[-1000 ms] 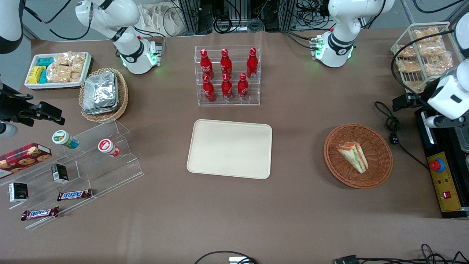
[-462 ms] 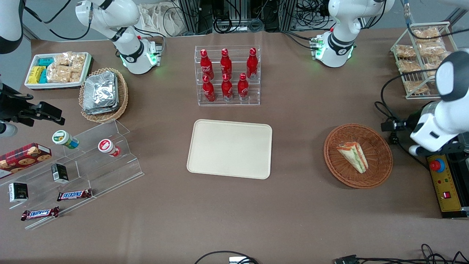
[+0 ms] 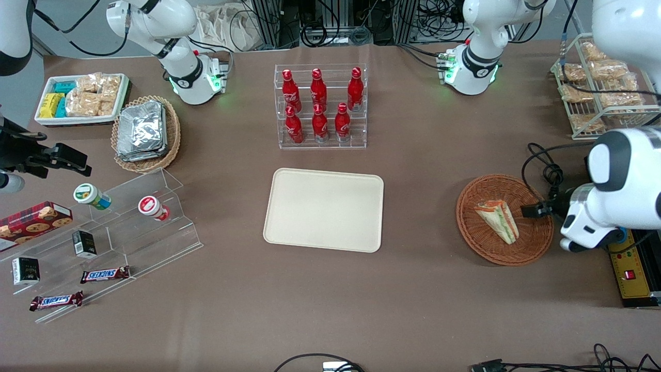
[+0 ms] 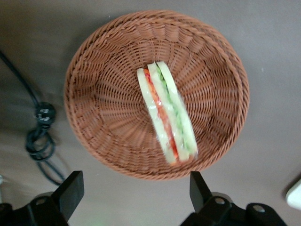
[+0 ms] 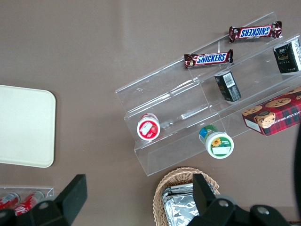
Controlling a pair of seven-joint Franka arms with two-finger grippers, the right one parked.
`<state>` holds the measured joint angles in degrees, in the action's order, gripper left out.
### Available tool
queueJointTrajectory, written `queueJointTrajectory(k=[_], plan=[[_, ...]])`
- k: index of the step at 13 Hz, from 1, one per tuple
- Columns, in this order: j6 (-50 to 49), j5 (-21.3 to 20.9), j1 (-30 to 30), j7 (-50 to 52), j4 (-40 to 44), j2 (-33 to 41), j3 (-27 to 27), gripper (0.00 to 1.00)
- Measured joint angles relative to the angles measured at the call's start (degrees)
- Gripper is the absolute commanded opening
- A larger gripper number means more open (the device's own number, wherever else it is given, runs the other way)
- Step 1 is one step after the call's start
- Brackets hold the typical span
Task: Place sandwich from basket to tray
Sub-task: 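Move the open left gripper down over the wrapped sandwich in the basket, then close the left gripper on the wrapped sandwich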
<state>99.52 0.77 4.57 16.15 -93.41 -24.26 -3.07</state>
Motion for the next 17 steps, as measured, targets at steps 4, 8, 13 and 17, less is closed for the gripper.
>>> queueJointTrajectory(k=[4, 8, 13, 17], plan=[[1.9, 2.6, -0.1, 11.2, 0.2, -4.9, -0.3, 0.99], [4.5, 5.1, -0.1, 15.0, 0.4, -7.9, -0.4, 0.99], [6.7, 5.2, -0.1, 15.4, 0.6, -10.9, -0.4, 0.99], [7.0, 5.2, -0.2, 15.4, 0.6, -12.7, -0.4, 0.99]])
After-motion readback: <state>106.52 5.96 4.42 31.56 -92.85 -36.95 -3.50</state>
